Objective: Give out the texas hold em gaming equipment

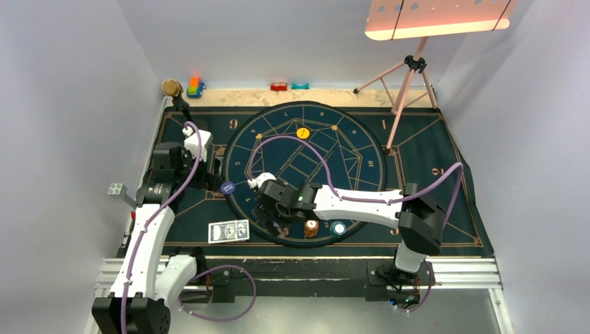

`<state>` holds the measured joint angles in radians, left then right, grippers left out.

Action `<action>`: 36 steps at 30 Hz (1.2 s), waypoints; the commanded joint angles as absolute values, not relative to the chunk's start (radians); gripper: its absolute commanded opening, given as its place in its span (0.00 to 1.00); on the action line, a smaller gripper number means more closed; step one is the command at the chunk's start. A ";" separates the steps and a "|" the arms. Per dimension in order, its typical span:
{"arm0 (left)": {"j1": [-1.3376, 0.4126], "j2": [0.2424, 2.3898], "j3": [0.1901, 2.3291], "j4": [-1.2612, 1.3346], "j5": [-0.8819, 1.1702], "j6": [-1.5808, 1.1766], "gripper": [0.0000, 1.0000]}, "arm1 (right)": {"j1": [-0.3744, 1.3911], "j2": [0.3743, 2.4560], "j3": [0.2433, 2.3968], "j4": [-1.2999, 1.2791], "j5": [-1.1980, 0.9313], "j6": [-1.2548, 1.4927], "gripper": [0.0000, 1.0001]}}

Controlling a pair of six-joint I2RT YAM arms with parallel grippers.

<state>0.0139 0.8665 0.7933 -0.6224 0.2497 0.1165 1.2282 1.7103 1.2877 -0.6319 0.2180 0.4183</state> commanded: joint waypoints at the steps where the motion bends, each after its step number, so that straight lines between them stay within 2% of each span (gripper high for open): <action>1: 0.023 0.851 0.789 -0.585 0.251 0.131 1.00 | 1.239 1.714 1.284 -0.619 0.223 0.433 0.87; 6: 0.022 0.850 0.786 -0.582 0.250 0.130 1.00 | 1.241 1.723 1.267 -0.604 0.211 0.437 0.83; 22: 0.023 0.843 0.785 -0.579 0.243 0.127 1.00 | 1.241 1.744 1.252 -0.579 0.192 0.439 0.60; 32: 0.023 0.842 0.784 -0.578 0.240 0.126 1.00 | 1.241 1.724 1.241 -0.568 0.190 0.451 0.25; 36: 0.022 0.840 0.782 -0.577 0.240 0.126 1.00 | 1.241 1.705 1.260 -0.593 0.202 0.448 0.17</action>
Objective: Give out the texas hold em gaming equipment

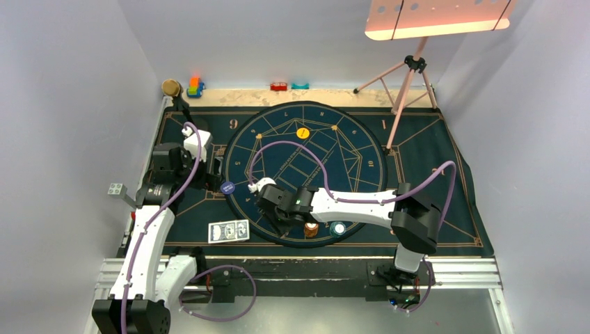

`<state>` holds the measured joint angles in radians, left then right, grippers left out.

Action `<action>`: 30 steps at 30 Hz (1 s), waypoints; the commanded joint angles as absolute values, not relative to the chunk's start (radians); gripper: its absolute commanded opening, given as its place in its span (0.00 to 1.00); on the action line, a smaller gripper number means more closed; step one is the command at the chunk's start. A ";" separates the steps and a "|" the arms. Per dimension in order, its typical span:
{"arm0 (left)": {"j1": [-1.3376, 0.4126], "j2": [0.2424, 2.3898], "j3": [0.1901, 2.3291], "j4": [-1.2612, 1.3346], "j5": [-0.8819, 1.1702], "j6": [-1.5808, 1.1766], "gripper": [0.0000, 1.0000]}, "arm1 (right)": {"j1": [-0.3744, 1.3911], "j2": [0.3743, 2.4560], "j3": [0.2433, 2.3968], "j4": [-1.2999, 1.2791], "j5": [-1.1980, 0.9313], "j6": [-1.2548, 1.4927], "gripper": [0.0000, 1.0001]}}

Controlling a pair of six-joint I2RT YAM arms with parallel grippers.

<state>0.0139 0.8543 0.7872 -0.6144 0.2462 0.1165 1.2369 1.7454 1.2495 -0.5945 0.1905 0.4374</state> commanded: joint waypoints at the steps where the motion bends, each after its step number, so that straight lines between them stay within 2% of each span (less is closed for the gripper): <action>1: 0.023 0.840 0.782 -0.577 0.241 0.126 1.00 | 1.241 1.696 1.271 -0.602 0.210 0.443 0.16; 13: 0.022 0.840 0.785 -0.574 0.213 0.114 1.00 | 1.197 1.702 1.469 -0.670 0.269 0.375 0.09; 19: 0.026 0.836 0.788 -0.573 0.168 0.101 1.00 | 1.100 1.850 1.590 -0.592 0.219 0.320 0.08; 30: 0.044 0.772 0.766 -0.550 0.173 0.091 1.00 | 1.057 2.181 1.865 -0.537 0.196 0.281 0.08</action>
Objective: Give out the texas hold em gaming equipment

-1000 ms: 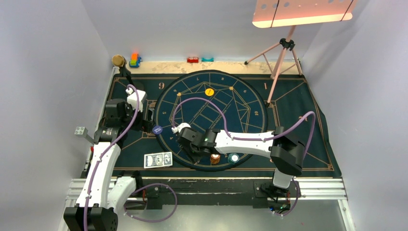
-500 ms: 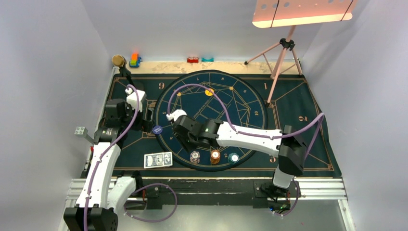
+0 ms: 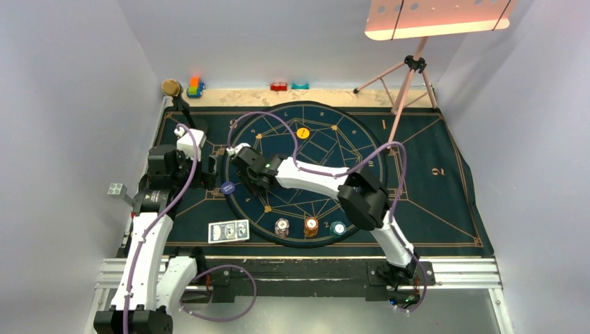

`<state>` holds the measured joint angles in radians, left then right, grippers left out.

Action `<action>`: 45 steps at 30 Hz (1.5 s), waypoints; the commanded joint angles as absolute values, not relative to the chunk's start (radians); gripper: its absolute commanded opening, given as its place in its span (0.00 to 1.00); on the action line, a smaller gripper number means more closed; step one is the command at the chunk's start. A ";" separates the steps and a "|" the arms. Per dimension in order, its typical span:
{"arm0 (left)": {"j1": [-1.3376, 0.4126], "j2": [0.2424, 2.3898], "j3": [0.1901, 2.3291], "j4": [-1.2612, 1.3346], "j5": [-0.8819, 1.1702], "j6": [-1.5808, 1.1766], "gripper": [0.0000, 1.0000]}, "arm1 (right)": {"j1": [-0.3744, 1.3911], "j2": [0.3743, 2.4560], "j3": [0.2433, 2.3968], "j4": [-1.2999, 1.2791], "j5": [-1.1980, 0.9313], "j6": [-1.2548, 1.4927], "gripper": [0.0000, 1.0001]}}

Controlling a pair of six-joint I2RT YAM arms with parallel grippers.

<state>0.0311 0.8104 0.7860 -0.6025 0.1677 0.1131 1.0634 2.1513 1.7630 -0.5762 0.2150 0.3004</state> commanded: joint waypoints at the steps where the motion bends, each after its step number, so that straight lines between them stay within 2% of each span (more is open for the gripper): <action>1: 0.044 0.770 0.764 -0.549 0.177 0.090 1.00 | 1.055 2.200 1.881 -0.532 0.187 0.284 0.08; 9: 0.046 0.786 0.765 -0.554 0.211 0.094 1.00 | 1.051 2.324 2.002 -0.534 0.120 0.317 0.09; 13: 0.046 0.784 0.762 -0.552 0.221 0.095 1.00 | 1.047 2.357 2.021 -0.534 0.103 0.323 0.16; 15: 0.046 0.787 0.763 -0.551 0.221 0.095 1.00 | 1.040 2.369 2.026 -0.539 0.099 0.329 0.23; 20: 0.046 0.790 0.761 -0.551 0.225 0.095 1.00 | 1.024 2.365 1.999 -0.534 0.094 0.334 0.61; 25: 0.046 0.795 0.763 -0.552 0.227 0.095 1.00 | 1.013 2.316 1.969 -0.520 0.087 0.327 0.80; 32: 0.046 0.794 0.762 -0.552 0.221 0.092 1.00 | 1.009 2.161 1.880 -0.521 0.121 0.302 0.82; 40: 0.046 0.822 0.765 -0.557 0.240 0.102 1.00 | 1.025 1.843 1.517 -0.486 0.087 0.338 0.85; 45: 0.047 0.832 0.764 -0.560 0.259 0.110 1.00 | 1.110 1.760 1.386 -0.534 0.159 0.378 0.88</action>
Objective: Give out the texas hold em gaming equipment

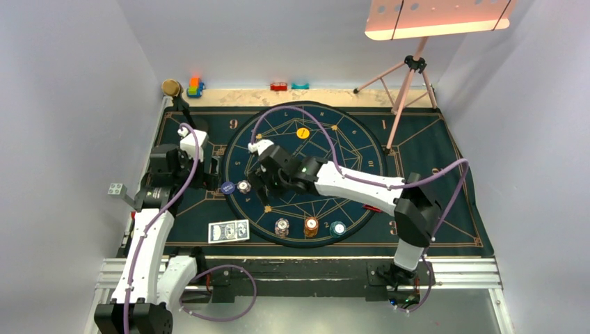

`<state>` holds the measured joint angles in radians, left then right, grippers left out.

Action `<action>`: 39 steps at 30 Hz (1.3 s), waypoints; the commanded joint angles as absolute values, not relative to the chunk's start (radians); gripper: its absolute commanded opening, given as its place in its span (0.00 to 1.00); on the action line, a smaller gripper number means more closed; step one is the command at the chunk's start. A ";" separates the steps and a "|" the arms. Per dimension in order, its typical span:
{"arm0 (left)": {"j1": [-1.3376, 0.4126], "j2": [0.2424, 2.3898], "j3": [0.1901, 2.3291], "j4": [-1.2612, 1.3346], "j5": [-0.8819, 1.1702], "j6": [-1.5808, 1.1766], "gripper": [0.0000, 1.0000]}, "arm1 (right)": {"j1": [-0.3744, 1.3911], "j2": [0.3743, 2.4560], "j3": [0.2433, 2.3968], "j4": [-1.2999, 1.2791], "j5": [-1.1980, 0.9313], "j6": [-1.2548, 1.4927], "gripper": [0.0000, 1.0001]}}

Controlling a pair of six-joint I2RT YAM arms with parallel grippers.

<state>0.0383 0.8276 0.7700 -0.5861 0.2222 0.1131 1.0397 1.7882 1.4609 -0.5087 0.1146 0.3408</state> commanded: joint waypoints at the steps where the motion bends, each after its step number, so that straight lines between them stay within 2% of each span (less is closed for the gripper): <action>1: 0.046 0.834 0.764 -0.560 0.263 0.111 1.00 | 1.127 1.750 1.367 -0.537 0.170 0.386 0.89; 16: 0.046 0.829 0.762 -0.560 0.261 0.111 1.00 | 1.184 1.691 1.227 -0.526 0.149 0.442 0.88; 26: 0.046 0.829 0.762 -0.560 0.261 0.110 1.00 | 1.222 1.695 1.186 -0.500 0.116 0.457 0.81; 39: 0.046 0.819 0.759 -0.559 0.255 0.111 1.00 | 1.226 1.720 1.197 -0.500 0.143 0.462 0.65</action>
